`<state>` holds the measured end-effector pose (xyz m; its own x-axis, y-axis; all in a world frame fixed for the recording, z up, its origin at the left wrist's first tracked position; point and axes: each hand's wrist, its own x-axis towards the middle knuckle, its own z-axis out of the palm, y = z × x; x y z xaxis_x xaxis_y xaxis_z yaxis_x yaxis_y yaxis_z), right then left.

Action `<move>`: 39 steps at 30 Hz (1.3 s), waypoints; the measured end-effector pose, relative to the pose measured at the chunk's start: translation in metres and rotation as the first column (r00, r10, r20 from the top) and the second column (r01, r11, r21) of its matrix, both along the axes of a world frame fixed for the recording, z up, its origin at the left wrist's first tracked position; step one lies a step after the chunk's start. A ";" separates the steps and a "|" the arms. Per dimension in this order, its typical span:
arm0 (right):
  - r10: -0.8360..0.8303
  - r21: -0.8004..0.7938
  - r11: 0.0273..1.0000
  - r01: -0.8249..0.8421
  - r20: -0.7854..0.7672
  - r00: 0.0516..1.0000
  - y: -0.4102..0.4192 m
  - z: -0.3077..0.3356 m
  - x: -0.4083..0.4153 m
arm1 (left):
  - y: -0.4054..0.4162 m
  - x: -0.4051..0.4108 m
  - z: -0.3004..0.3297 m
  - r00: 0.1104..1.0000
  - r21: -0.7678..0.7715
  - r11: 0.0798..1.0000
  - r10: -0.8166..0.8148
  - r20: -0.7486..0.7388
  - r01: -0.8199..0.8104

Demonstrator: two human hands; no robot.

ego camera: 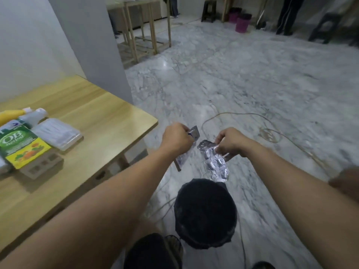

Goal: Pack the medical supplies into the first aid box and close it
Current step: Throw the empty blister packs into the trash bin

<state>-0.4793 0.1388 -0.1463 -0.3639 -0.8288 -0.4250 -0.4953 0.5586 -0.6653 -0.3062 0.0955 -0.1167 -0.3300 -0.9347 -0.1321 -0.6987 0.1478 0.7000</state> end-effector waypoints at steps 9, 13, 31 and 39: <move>-0.065 0.165 0.984 0.066 -0.010 0.998 0.034 -0.095 0.003 | 0.014 -0.001 -0.133 0.986 0.158 0.981 0.094 0.137 -0.115; -0.105 0.230 0.967 0.108 -0.027 0.994 0.043 -0.133 0.004 | 0.021 -0.007 -0.175 0.980 0.189 0.975 0.087 0.179 -0.121; -0.089 0.319 0.941 0.110 -0.080 0.993 0.045 -0.235 0.007 | 0.028 -0.018 -0.248 0.944 0.363 0.915 0.055 0.326 -0.178; 0.009 0.226 0.974 0.013 -0.099 0.995 0.008 -0.177 -0.002 | -0.006 -0.011 -0.178 0.932 0.429 0.903 -0.130 0.338 -0.030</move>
<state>-0.4815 0.1470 -0.3234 -0.4152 -0.7146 -0.5630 -0.5511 0.6899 -0.4693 -0.3168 0.0897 -0.2952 -0.2321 -0.7465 -0.6236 -0.9083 -0.0629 0.4135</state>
